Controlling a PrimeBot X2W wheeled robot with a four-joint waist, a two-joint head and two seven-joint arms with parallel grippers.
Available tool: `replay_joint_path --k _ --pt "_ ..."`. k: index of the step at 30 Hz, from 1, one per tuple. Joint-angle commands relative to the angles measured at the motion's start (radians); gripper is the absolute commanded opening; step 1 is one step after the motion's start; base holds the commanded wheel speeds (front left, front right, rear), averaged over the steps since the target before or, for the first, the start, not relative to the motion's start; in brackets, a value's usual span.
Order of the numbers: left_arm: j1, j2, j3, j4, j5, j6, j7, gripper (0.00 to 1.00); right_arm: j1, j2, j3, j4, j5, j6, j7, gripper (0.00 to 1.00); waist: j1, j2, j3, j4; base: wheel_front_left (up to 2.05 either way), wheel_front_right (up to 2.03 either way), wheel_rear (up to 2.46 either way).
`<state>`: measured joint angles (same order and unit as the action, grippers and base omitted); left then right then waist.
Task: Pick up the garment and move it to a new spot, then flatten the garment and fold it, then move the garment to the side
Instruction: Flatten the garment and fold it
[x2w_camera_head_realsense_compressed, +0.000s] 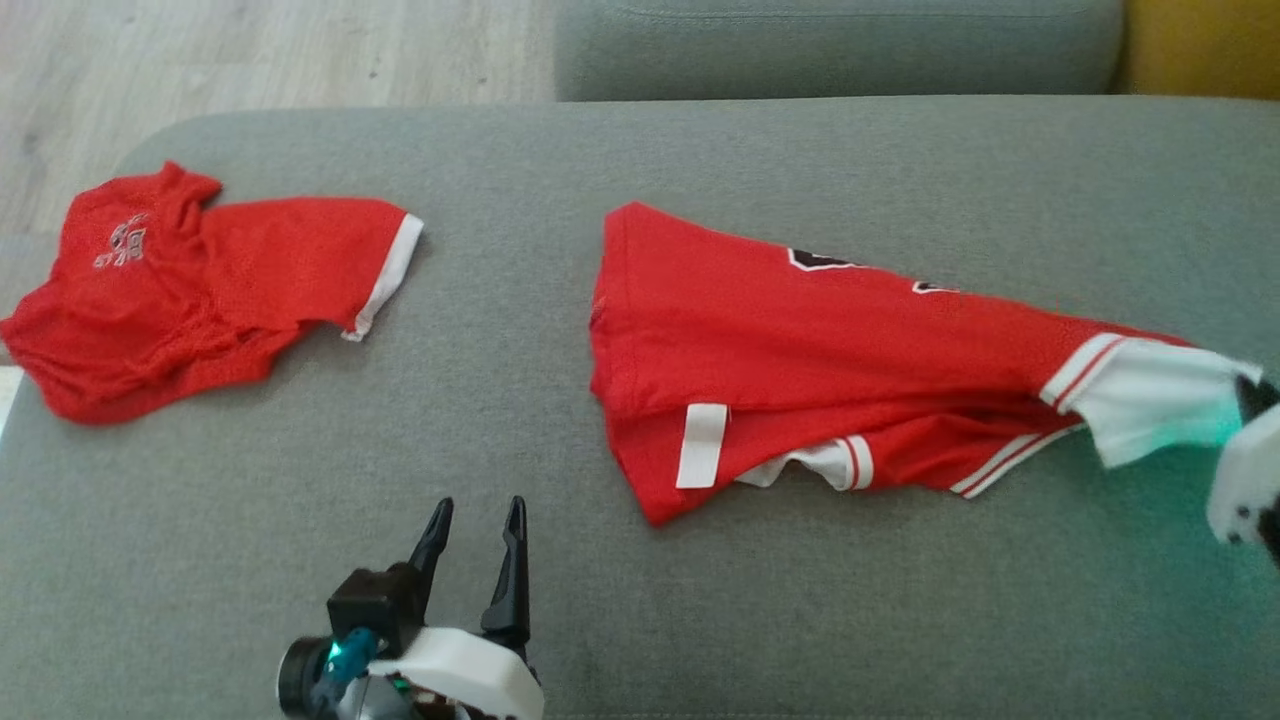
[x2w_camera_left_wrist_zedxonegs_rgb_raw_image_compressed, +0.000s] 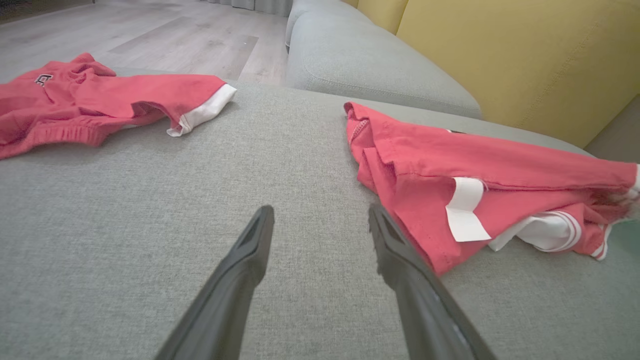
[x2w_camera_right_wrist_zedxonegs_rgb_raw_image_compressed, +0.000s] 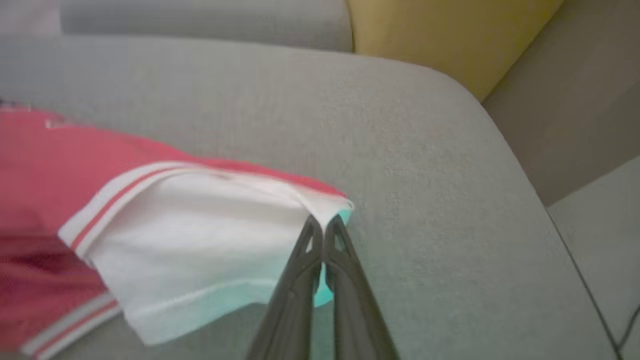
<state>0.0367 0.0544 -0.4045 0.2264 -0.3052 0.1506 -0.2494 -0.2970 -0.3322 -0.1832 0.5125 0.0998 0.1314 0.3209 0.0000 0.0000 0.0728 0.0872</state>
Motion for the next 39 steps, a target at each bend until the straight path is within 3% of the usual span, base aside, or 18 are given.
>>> replay_joint_path --k 1,5,9,10,11,18,24,29,35,39 --pt "-0.027 -0.004 0.040 -0.031 -0.004 0.005 -0.012 1.00 0.050 -0.061 0.057 -0.080 0.018 -0.001 0.059 0.00 0.0000 0.0000 -0.004 -0.012 0.00 0.00 0.00" --pt "-0.030 -0.004 0.044 -0.036 -0.011 0.006 -0.012 1.00 0.180 -0.171 0.144 -0.210 0.105 -0.001 0.227 0.00 0.0000 0.0000 0.000 -0.026 0.00 0.00 0.00" --pt "-0.035 -0.004 0.039 -0.038 -0.018 0.007 -0.012 1.00 0.267 -0.197 0.162 -0.268 0.160 -0.001 0.309 0.00 0.0000 0.0000 0.005 -0.036 0.00 0.00 0.00" --pt "-0.035 -0.004 0.039 -0.037 -0.018 0.007 -0.012 1.00 0.276 -0.193 0.165 -0.277 0.161 -0.001 0.310 0.41 0.0000 0.0000 0.005 -0.039 0.00 0.00 0.00" --pt "-0.035 -0.004 0.038 -0.036 -0.018 0.007 -0.012 1.00 0.285 -0.194 0.177 -0.286 0.158 -0.001 0.309 1.00 0.0000 0.0000 0.005 -0.040 0.00 0.00 0.00" --pt "-0.040 -0.004 0.041 -0.029 -0.011 0.002 -0.012 1.00 0.278 -0.145 0.128 -0.389 0.105 -0.001 0.203 1.00 0.0000 0.0000 -0.002 -0.040 0.00 0.00 0.00" --pt "-0.023 -0.004 0.047 -0.023 -0.009 -0.003 -0.012 1.00 0.292 0.020 0.044 -0.538 -0.003 -0.001 -0.053 1.00 0.0000 0.0000 -0.036 -0.028 0.00 0.00 0.00" --pt "-0.007 -0.004 0.055 -0.020 -0.004 -0.007 -0.012 1.00 0.360 0.146 0.023 -0.589 -0.073 -0.001 -0.242 1.00 0.0000 0.0000 -0.064 -0.011 0.00 0.00 0.00" --pt "0.007 -0.004 0.076 -0.020 0.014 -0.022 -0.012 1.00 0.456 0.246 0.002 -0.505 -0.159 -0.001 -0.514 1.00 0.0000 0.0000 -0.086 0.007 0.00 0.00 0.00" --pt "0.020 -0.004 0.096 -0.024 0.031 -0.039 -0.012 1.00 0.466 0.272 -0.044 -0.426 -0.182 -0.001 -0.577 1.00 0.0000 0.0000 -0.100 0.012 0.00 0.00 0.00"
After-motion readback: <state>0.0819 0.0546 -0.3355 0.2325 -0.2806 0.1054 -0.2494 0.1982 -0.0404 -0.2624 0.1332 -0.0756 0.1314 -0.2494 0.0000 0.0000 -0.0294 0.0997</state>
